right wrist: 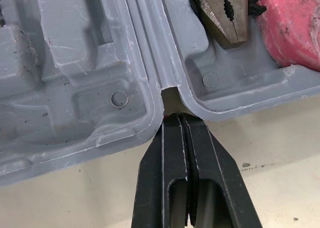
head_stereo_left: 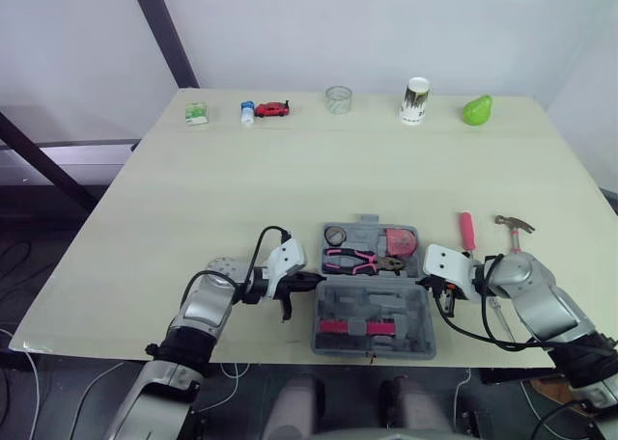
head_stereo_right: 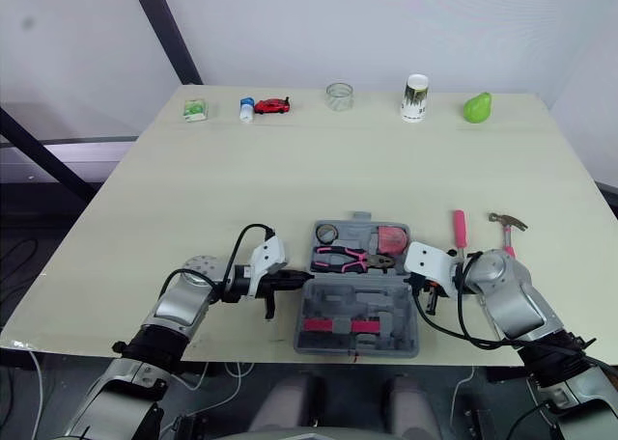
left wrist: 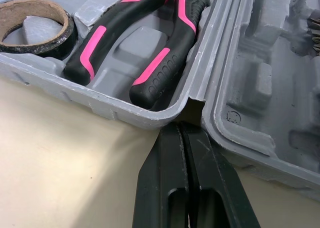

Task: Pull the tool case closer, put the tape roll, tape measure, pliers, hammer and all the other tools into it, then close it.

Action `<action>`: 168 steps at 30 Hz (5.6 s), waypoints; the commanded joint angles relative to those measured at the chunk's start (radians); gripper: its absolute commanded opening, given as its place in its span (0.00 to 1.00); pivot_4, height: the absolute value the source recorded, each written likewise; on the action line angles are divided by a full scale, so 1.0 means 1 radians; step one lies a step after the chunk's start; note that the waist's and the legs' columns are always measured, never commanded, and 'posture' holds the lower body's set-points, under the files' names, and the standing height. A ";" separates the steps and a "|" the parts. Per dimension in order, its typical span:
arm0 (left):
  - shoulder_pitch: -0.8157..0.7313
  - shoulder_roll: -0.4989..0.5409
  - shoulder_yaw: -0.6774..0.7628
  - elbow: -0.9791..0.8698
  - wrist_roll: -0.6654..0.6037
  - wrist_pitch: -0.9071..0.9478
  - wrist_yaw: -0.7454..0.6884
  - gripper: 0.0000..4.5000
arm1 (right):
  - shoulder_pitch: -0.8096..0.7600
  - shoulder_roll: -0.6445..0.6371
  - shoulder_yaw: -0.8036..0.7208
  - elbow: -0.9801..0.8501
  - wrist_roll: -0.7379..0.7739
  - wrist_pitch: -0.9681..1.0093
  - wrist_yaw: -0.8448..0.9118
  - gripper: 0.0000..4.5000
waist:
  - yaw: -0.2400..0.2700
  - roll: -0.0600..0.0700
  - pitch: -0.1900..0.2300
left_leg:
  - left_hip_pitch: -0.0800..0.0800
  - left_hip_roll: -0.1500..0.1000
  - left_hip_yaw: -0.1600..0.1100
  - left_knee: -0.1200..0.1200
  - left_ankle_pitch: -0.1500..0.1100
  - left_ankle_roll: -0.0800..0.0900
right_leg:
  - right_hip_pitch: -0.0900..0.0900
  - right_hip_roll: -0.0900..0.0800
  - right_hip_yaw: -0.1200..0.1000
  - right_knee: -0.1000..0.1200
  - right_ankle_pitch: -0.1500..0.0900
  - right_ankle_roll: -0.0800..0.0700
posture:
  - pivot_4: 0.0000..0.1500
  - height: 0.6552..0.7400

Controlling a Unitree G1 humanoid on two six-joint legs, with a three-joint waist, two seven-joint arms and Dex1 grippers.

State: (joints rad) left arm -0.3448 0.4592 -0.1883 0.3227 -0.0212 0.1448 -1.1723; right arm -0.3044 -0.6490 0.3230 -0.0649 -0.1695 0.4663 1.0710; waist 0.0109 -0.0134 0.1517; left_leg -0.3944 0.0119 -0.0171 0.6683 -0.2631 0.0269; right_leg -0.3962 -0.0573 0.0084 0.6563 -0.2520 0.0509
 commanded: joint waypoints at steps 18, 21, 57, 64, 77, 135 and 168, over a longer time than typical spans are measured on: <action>0.001 -0.023 -0.049 0.013 0.005 -0.005 0.018 0.02 | 0.007 0.043 0.048 -0.032 0.030 -0.009 -0.002 0.01 | 0.000 0.000 0.000 | 0.000 0.000 0.000 0.000 0.000 0.000 | 0.000 0.000 0.000 0.000 0.000 0.000 | 1.00 1.00; -0.022 -0.028 -0.045 0.041 0.007 -0.016 0.027 0.02 | -0.007 0.046 0.044 -0.012 0.025 -0.022 -0.013 0.01 | 0.000 0.000 0.000 | 0.001 0.000 0.000 0.000 0.000 0.000 | 0.000 0.000 0.000 0.001 0.000 0.000 | 1.00 1.00; -0.121 -0.062 -0.038 0.171 0.021 -0.069 0.048 0.02 | -0.060 0.066 0.028 0.080 0.003 -0.089 -0.074 0.01 | -0.004 0.000 0.000 | 0.003 0.000 0.001 0.001 0.000 0.000 | 0.000 0.001 0.002 0.004 0.000 0.000 | 1.00 1.00; -0.113 -0.059 -0.037 0.164 0.023 -0.067 0.044 0.02 | -0.063 0.067 0.027 0.088 -0.001 -0.096 -0.075 0.01 | -0.004 0.000 0.000 | 0.003 0.000 0.001 0.001 0.000 0.000 | 0.000 0.001 0.002 0.004 0.000 0.000 | 1.00 1.00; -0.104 -0.056 -0.038 0.152 0.022 -0.058 0.042 0.02 | -0.055 0.072 0.032 0.077 0.002 -0.088 -0.067 0.01 | -0.004 0.000 0.000 | 0.003 0.000 0.001 0.001 0.000 0.000 | 0.000 0.001 0.002 0.004 0.000 0.000 | 1.00 1.00; 0.584 0.135 0.613 -0.461 -0.706 0.220 0.100 0.98 | 0.687 0.118 -0.889 -0.332 0.761 -0.178 -0.108 0.99 | -0.020 0.001 0.008 | -0.003 0.007 0.005 -0.002 0.000 0.000 | -0.006 -0.001 0.004 0.000 -0.002 -0.003 | 1.00 1.00; 0.304 0.255 0.472 -0.499 -0.718 0.314 0.013 0.98 | 0.726 0.078 -0.924 -0.385 0.840 -0.166 -0.278 0.99 | -0.016 0.002 0.011 | -0.002 0.008 0.011 -0.003 0.000 0.000 | -0.007 -0.001 0.006 0.000 -0.002 -0.004 | 1.00 1.00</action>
State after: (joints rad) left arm -0.0267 0.6993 0.2954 -0.1801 -0.7308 0.4648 -1.1196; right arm 0.4342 -0.5556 -0.5995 -0.4007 0.6528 0.2640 0.8397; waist -0.0052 -0.0118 0.1623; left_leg -0.3969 0.0198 -0.0063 0.6658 -0.2633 0.0267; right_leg -0.4032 -0.0581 0.0152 0.6559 -0.2541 0.0469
